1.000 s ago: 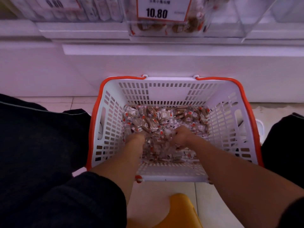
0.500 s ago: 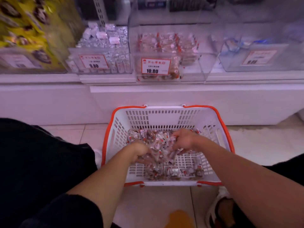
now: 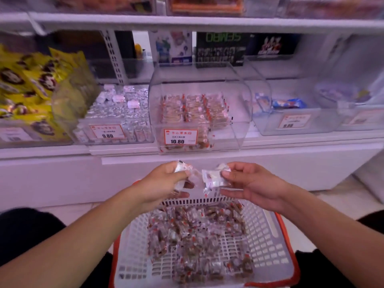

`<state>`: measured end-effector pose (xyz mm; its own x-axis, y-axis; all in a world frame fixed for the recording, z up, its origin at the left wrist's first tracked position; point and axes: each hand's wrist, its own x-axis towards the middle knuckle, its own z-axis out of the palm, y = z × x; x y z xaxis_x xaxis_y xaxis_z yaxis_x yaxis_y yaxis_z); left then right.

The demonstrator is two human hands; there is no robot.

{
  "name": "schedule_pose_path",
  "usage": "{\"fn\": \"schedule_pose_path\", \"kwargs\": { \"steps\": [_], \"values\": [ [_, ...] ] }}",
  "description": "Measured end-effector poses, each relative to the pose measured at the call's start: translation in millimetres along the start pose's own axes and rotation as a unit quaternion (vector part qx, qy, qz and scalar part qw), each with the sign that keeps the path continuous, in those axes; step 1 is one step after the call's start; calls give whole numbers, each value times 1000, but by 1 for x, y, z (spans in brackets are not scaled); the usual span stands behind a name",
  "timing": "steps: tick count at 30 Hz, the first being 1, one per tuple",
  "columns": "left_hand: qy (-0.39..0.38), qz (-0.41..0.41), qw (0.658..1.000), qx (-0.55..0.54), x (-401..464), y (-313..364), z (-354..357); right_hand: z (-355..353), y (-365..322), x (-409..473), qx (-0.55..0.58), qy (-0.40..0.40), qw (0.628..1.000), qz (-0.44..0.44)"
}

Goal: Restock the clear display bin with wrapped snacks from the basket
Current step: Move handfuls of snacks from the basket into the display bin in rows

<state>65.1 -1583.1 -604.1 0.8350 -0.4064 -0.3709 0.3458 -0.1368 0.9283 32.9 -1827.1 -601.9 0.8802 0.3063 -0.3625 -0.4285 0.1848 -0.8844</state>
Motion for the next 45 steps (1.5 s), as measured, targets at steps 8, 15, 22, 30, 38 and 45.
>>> {"fn": "schedule_pose_path", "kwargs": {
  "steps": [8,15,22,30,38,45],
  "values": [
    [-131,-87,968,-194,3,32,5,23,-17,8,-107,38,982,-150],
    [-119,-36,992,0,10,28,10,28,-18,19,-190,40,960,-202],
    [-191,-38,981,17,15,28,7,22,-14,26,-271,43,927,-257],
    [-145,3,988,59,16,32,11,31,-2,21,-398,29,873,-280],
    [-89,32,959,266,-2,70,17,40,-56,-2,-477,-15,827,-298],
    [-34,124,926,356,6,124,18,63,-134,0,-681,-41,670,-291]
  ]
}}
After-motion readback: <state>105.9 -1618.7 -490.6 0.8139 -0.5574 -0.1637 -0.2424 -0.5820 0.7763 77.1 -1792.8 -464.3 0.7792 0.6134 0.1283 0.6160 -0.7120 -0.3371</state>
